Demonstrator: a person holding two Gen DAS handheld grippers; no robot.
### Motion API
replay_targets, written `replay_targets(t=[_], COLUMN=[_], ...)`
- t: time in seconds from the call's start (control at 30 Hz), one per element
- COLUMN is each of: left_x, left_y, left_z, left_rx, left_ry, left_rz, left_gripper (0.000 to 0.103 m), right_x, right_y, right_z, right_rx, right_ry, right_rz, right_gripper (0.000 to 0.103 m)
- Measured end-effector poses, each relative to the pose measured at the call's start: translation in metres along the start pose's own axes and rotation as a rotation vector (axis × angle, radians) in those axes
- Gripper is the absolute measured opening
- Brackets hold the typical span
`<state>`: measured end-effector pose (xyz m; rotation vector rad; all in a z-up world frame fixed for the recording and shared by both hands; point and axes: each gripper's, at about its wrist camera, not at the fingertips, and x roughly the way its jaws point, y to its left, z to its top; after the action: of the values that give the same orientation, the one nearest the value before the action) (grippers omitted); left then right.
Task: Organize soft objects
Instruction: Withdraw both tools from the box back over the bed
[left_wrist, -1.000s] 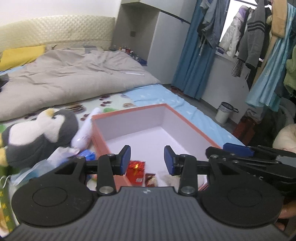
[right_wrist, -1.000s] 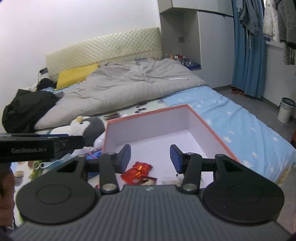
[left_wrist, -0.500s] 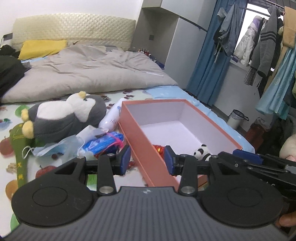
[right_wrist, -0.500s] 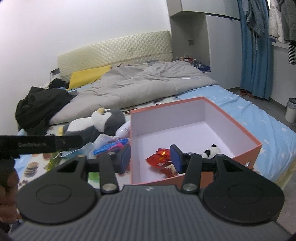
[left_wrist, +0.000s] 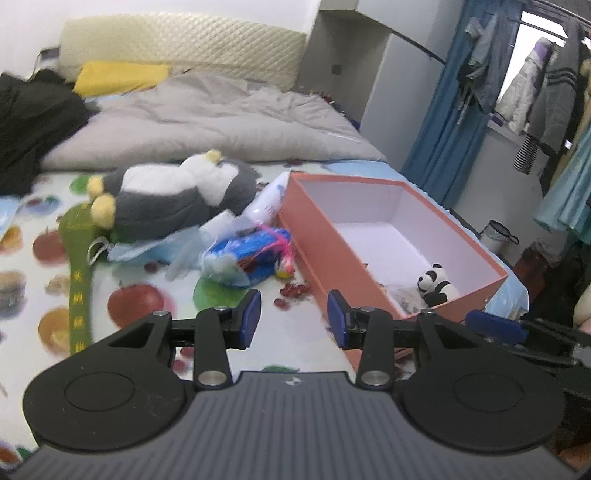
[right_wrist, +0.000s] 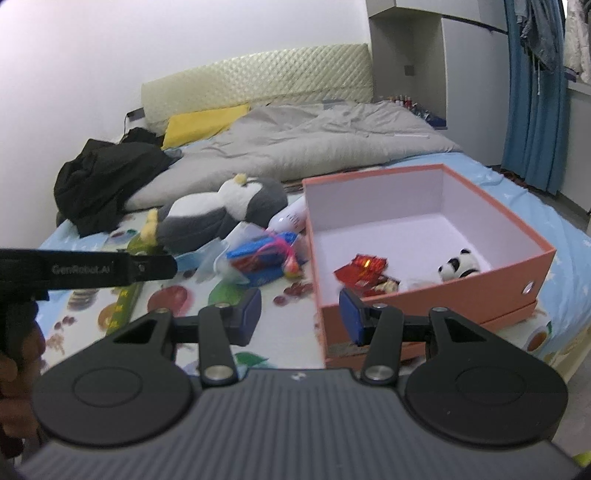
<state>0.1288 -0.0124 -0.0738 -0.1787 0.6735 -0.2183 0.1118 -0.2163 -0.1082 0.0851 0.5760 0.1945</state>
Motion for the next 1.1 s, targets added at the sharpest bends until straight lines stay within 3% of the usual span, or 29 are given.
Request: replay_targets(t=[0.57,0.73,1.1], left_x=[-0.009,0.008,0.079], left_y=[0.023,0.040,0.093], left_z=[-0.042,-0.043,-0.032], left_rx=[0.006,-0.018,-0.076], left_ry=[0.058,0.067,0.073], left_rz=[0.050,0.069,0.159], left_gripper=[0.046,0.054,0.054], right_x=[0.006,0.021,0.083], right_y=[0.028,0.033,0.054], right_z=[-0.038,-0.040,-0.039], right_rx=[-0.022,-0.016,-0.066], right_ry=[0.079,0.089,0.115], right_rz=[0.002,0.007,0.023], right_gripper=[0.050,0.050,0.050])
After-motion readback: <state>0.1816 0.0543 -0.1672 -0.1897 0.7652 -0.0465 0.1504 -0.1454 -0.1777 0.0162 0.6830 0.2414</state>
